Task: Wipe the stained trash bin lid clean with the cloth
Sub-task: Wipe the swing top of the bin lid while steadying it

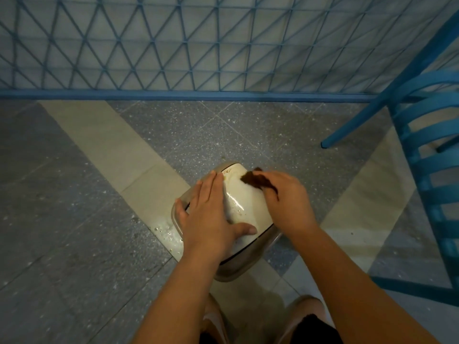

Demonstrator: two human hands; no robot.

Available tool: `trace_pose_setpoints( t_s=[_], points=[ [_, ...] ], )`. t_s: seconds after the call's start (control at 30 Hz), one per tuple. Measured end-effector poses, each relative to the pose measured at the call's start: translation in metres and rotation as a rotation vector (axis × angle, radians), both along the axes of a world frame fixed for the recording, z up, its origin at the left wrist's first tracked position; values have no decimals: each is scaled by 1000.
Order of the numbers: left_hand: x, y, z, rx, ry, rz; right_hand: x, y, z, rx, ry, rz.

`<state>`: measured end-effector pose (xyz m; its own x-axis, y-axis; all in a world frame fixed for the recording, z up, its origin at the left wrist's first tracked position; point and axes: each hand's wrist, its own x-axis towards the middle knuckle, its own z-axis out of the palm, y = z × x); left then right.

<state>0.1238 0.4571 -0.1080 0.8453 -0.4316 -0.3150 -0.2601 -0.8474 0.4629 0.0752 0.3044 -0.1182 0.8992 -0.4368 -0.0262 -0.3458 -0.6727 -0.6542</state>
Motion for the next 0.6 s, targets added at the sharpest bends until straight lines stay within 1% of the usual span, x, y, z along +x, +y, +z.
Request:
trace_pose_setpoints(
  t_s=[0.07,0.13,0.23,0.3,0.43,0.53,0.6],
  points=[
    [0,0,-1,-8,-1,-1,-20,5,1,-51,-26,0],
    [0,-1,-1,-15,-4,-2,-23,12,1,-107,-49,38],
    [-1,-2,-1,-12,-17,9,0,24,6,-166,-97,153],
    [-1,-2,-1,-25,-23,25,21,26,7,-145,-93,203],
    [0,-3,0,-14,-12,16,46,12,3,-61,5,128],
    [0,-2,0,10,9,7,35,1,-2,17,76,6],
    [0,-1,0,2,13,11,16,1,0,32,47,-36]
  ],
)
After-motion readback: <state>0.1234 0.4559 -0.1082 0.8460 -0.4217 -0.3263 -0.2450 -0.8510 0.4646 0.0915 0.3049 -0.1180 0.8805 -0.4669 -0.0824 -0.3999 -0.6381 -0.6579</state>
